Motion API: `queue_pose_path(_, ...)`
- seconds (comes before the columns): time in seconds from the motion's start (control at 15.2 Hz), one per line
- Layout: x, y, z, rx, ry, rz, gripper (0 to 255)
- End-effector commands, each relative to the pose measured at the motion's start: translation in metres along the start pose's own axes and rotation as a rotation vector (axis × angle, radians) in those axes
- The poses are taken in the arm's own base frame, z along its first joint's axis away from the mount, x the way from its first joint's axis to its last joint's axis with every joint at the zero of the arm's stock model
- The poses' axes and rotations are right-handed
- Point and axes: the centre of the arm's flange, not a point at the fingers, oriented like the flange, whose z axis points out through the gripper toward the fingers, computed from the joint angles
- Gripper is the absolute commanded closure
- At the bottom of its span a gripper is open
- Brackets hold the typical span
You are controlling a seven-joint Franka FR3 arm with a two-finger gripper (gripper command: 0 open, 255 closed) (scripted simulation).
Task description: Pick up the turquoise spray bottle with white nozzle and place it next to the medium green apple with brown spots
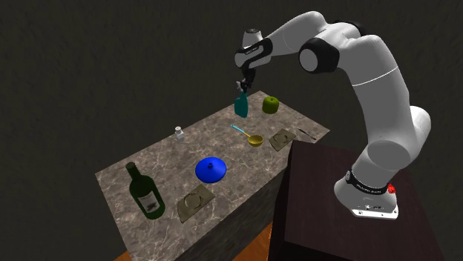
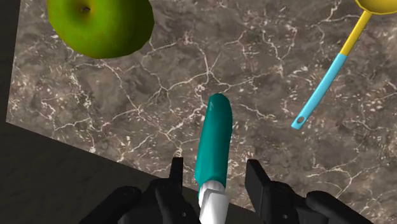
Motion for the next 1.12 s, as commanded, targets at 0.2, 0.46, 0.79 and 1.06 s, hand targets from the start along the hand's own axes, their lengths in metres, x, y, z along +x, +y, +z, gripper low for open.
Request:
queue_pose_path(0.2,0.0,0.0,0.0,0.0,0.0,0.0,0)
queue_pose_path(0.46,0.0,0.0,-0.04,0.0,0.0,0.0,0)
queue_pose_path(0.79,0.0,0.0,-0.05,0.0,0.0,0.0,0)
queue_pose_path(1.06,0.0,0.0,-0.05,0.0,0.0,0.0,0)
